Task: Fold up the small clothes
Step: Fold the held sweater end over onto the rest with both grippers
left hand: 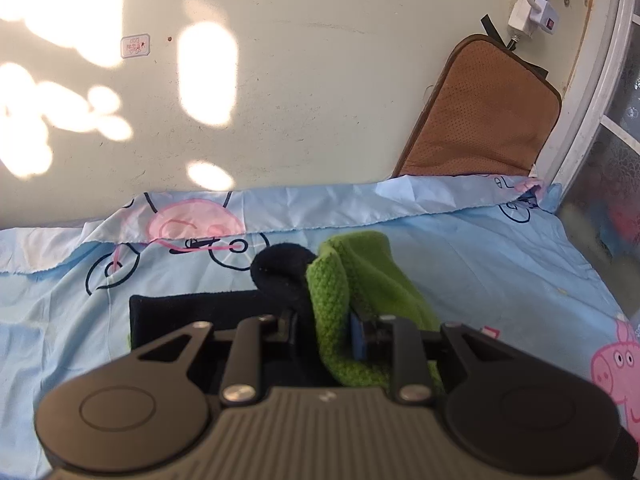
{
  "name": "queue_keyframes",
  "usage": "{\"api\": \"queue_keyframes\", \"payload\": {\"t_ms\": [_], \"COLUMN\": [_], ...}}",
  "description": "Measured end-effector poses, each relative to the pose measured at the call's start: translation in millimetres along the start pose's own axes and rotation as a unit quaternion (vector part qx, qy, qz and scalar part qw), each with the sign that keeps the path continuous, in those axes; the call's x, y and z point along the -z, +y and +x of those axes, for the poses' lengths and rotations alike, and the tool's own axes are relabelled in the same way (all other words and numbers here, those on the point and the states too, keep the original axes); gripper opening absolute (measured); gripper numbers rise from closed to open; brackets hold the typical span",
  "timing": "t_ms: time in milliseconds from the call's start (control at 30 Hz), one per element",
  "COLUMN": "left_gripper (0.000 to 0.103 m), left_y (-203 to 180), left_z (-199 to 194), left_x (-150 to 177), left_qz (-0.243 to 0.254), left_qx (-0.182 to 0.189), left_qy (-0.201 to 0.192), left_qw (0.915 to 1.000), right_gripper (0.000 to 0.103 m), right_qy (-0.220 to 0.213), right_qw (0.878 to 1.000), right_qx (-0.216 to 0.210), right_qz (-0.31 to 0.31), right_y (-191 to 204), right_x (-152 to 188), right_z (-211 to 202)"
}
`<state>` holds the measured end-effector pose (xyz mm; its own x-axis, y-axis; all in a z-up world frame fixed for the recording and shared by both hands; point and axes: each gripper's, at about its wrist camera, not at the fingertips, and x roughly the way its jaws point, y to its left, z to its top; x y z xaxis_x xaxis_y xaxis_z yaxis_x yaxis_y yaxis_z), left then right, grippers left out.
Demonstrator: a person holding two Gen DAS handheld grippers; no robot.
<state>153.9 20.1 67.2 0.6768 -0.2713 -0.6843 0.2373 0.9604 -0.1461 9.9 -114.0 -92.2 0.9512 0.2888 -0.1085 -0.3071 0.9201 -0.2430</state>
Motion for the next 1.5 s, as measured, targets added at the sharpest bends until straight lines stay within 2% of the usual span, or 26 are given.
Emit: {"api": "queue_keyframes", "payload": {"t_ms": [100, 200, 367, 400, 433, 467, 533, 633, 767, 1000, 1167, 1233, 1367, 1500], "left_gripper": [0.022, 0.022, 0.022, 0.022, 0.022, 0.022, 0.022, 0.022, 0.022, 0.022, 0.022, 0.022, 0.023, 0.026], "left_y": [2, 1, 2, 4, 5, 6, 9, 19, 41, 81, 109, 118, 126, 121], "left_z": [0, 0, -3, -3, -3, -4, -6, -14, -28, -48, -37, -26, -5, 7], "left_x": [1, 1, 2, 2, 2, 2, 2, 2, 1, 7, 15, 20, 28, 32], "left_qz": [-0.001, 0.000, 0.001, -0.001, -0.002, -0.003, -0.006, -0.017, -0.042, -0.082, -0.106, -0.113, -0.124, -0.097], "left_qx": [-0.002, -0.002, -0.001, -0.001, 0.001, -0.001, 0.002, 0.006, 0.014, 0.010, 0.001, 0.001, 0.003, -0.016], "left_qy": [0.000, -0.001, -0.002, -0.002, -0.001, -0.003, -0.005, -0.010, -0.020, -0.034, -0.026, -0.017, -0.010, -0.017], "left_qw": [1.0000, 1.0000, 1.0000, 1.0000, 1.0000, 1.0000, 1.0000, 0.9998, 0.9988, 0.9960, 0.9941, 0.9934, 0.9922, 0.9950], "right_gripper": [0.063, 0.068, 0.068, 0.063, 0.049, 0.047, 0.030, 0.023, 0.022, 0.022, 0.025, 0.035, 0.045, 0.054], "right_qy": [0.020, 0.039, 0.050, 0.047, 0.043, 0.040, 0.029, 0.017, 0.004, -0.015, -0.008, 0.002, 0.022, 0.024], "right_qw": [1.000, 0.999, 0.998, 0.998, 0.998, 0.999, 0.999, 1.000, 1.000, 0.998, 0.993, 0.990, 0.987, 0.985], "right_qx": [0.008, 0.000, -0.004, -0.004, -0.007, -0.007, 0.003, -0.001, -0.013, -0.041, -0.060, -0.067, -0.087, -0.139], "right_qz": [0.001, 0.035, 0.049, 0.045, 0.041, 0.036, 0.020, 0.009, -0.003, -0.048, -0.103, -0.123, -0.136, -0.101], "right_y": [-6, -19, -20, -17, -15, -11, -4, 4, 11, 38, 62, 70, 76, 70], "right_x": [9, 10, 10, 10, 9, 9, 7, 1, -10, -24, -27, -25, -23, -31], "right_z": [-1, 4, 9, 9, 8, 7, 5, 2, 6, 11, 22, 28, 30, 17]}}
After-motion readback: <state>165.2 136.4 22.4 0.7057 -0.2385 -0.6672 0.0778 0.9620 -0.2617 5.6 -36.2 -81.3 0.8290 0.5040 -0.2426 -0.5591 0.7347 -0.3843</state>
